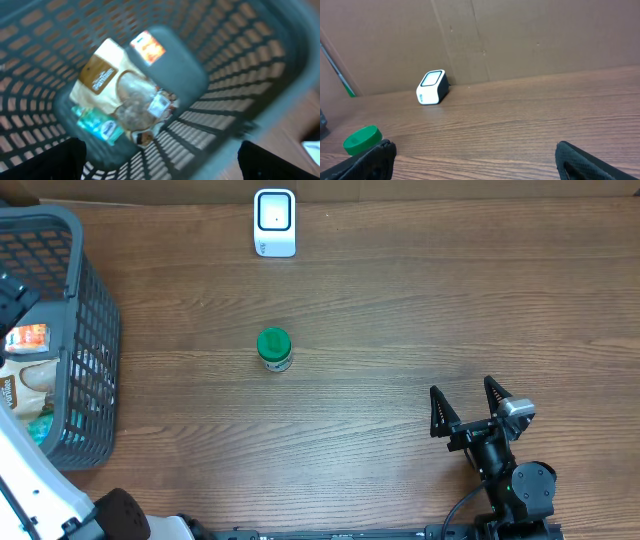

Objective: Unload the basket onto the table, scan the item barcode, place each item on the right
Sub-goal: 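Return the left gripper into the basket toward the teal tissue pack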

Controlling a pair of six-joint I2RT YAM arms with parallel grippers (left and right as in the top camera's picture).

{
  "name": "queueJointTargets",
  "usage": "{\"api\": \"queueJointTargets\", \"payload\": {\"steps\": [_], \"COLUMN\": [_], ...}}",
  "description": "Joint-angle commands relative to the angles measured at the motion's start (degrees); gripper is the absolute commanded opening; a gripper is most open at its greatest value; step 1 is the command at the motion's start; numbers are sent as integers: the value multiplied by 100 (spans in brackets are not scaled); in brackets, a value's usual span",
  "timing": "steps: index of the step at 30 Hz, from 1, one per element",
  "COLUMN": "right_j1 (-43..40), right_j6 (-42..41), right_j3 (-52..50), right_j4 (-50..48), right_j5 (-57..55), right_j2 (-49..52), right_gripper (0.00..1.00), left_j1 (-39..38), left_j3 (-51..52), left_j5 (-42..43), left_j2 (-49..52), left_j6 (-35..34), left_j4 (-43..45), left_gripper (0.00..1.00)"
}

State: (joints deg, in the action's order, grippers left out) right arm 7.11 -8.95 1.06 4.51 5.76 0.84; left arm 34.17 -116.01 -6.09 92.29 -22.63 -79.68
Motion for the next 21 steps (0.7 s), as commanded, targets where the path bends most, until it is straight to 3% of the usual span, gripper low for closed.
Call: {"api": "queueJointTargets", "payload": {"steps": [1, 12, 21], "right_j1": [-44, -44, -44], "right_j6": [4, 4, 4], "right_j3": [-59, -59, -59], "right_j4": [-28, -28, -28], "right_j5": [-9, -9, -9], "right_j2": [-66, -66, -66], "right_gripper": [100, 100, 100], "left_j1": [280, 455, 481], "left_j3": [575, 2909, 3974], "left_j5": [133, -188, -535], "left_j2": [133, 181, 295], "left_j6": [-184, -579, -935], "left_j4": [205, 1633, 2308], "left_gripper": [100, 100, 100]}}
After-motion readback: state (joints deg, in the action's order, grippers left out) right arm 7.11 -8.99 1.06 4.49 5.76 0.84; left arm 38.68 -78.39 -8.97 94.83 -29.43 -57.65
